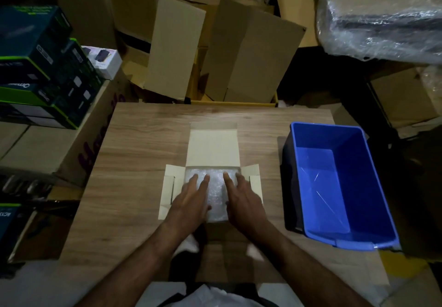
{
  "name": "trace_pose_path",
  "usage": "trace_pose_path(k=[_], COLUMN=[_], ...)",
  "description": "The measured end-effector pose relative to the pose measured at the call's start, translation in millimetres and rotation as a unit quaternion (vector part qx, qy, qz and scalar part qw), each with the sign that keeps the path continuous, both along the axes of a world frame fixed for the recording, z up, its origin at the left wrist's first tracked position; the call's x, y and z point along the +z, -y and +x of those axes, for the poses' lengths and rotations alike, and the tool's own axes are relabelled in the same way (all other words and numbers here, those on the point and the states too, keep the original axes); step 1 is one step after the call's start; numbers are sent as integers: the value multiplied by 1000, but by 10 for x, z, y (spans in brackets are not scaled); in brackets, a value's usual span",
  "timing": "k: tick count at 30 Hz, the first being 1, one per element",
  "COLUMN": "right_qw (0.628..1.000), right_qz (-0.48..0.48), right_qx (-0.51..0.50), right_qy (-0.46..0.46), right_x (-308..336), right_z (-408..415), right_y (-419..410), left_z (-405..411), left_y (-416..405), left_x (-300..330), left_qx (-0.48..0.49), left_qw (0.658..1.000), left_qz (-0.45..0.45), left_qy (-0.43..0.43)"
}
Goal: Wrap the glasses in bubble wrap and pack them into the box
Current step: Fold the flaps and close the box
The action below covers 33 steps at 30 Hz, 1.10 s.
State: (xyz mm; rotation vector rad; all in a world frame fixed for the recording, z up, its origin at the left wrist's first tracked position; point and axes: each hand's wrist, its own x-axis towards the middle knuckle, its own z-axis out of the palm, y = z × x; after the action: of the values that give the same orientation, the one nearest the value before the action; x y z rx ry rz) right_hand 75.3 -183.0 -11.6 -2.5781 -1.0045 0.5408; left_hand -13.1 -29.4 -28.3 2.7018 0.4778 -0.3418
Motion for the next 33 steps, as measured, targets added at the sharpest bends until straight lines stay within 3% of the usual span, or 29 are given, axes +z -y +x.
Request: trace_pose_path(k=[3, 6, 9, 14, 26, 33], right_qw=[995, 993, 990, 989, 984, 996], right_qz=[69, 53, 15, 80, 162, 80], right_qx=[-21, -65, -129, -124, -71, -38], right_qy=[62, 80, 58, 5, 7, 25], right_x=[-33, -141, -205, -248, -224, -447], right_z=[-30, -48, -60, -90, -286, -293], right_y=[114, 194, 266, 317, 114, 67], left_z=[-84, -174, -251, -299, -238, -255], left_y=[-112, -218, -277, -269, 71, -1], left_x=[-85, -155, -190, -85, -191, -443], left_qx=[-26, 11, 95, 135, 21, -16], left_qw=[992, 991, 992, 985, 967, 984], left_qz=[79, 103, 63, -7, -120, -22], left_qy=[93, 84, 63, 107, 222, 175])
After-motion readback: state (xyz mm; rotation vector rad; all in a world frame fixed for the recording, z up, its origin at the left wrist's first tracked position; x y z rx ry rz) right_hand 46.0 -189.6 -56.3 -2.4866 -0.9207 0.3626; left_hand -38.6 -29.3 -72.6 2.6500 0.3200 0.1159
